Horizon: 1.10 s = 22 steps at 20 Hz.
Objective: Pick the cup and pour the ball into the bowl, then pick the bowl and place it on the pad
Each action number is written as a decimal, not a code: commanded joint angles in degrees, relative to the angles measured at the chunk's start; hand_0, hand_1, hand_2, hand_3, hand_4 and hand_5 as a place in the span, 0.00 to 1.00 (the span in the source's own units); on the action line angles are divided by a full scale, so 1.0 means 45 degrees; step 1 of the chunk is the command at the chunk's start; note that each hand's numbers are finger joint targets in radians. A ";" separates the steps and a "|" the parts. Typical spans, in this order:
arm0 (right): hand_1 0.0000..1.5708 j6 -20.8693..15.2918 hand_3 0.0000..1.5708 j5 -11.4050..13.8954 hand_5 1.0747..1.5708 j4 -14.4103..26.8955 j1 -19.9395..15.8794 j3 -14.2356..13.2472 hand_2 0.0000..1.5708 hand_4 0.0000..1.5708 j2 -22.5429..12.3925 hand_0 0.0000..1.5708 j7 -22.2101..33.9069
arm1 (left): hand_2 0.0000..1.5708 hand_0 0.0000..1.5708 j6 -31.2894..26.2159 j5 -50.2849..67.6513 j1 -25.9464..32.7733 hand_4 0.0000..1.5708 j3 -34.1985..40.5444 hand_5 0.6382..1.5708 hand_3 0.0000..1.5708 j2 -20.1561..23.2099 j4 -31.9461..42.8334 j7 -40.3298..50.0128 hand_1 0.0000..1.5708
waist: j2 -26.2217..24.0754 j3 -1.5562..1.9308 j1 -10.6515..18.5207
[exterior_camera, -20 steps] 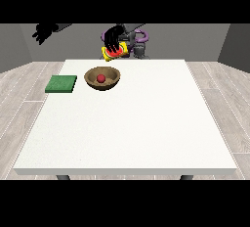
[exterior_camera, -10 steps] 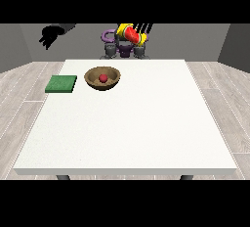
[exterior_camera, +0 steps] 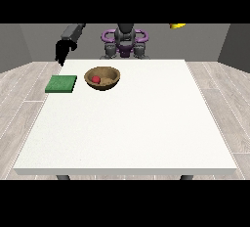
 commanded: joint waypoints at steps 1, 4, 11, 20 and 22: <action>0.00 -0.0881 0.00 0.0174 0.99 0.0393 -0.0018 -0.0044 0.00 0.46 0.0791 0.00 -0.0531 | 0.00 0.00 -0.2656 0.2951 -0.0104 0.67 0.1795 0.99 0.00 0.1026 -0.0390 -0.0519 0.00 | 0.0635 0.0068 0.0892; 0.00 -0.0977 0.00 0.0242 0.99 0.0533 -0.0426 0.0194 0.00 0.47 0.1294 0.00 -0.1175 | 0.00 0.00 -0.3693 0.3590 0.0060 0.67 0.2486 0.99 0.00 0.2176 -0.0178 -0.0733 0.00 | 0.1241 0.0089 0.0857; 0.00 -0.0699 0.00 0.0383 0.98 0.2227 -0.1032 0.0509 0.00 0.41 0.1447 0.00 -0.1981 | 0.00 0.00 -0.4658 0.4424 0.1738 0.62 0.3251 0.98 0.00 0.3245 -0.0535 -0.1131 0.00 | 0.1354 0.0093 0.0032; 0.00 -0.0040 0.00 0.0529 0.97 0.5214 -0.1942 0.0224 0.00 0.33 0.1276 0.00 -0.4876 | 0.00 0.00 -0.4872 0.5429 0.1467 0.64 0.3766 0.96 0.00 0.4171 -0.1517 -0.0400 0.00 | 0.2711 0.0105 -0.0085; 0.00 -0.0287 0.00 0.0473 0.96 0.6007 -0.2944 -0.0040 0.00 0.32 0.0922 0.00 -0.5004 | 0.00 0.00 -0.4847 0.5778 0.1072 0.65 0.3865 0.96 0.00 0.4513 -0.1862 0.0224 0.00 | 0.3065 0.0108 0.0308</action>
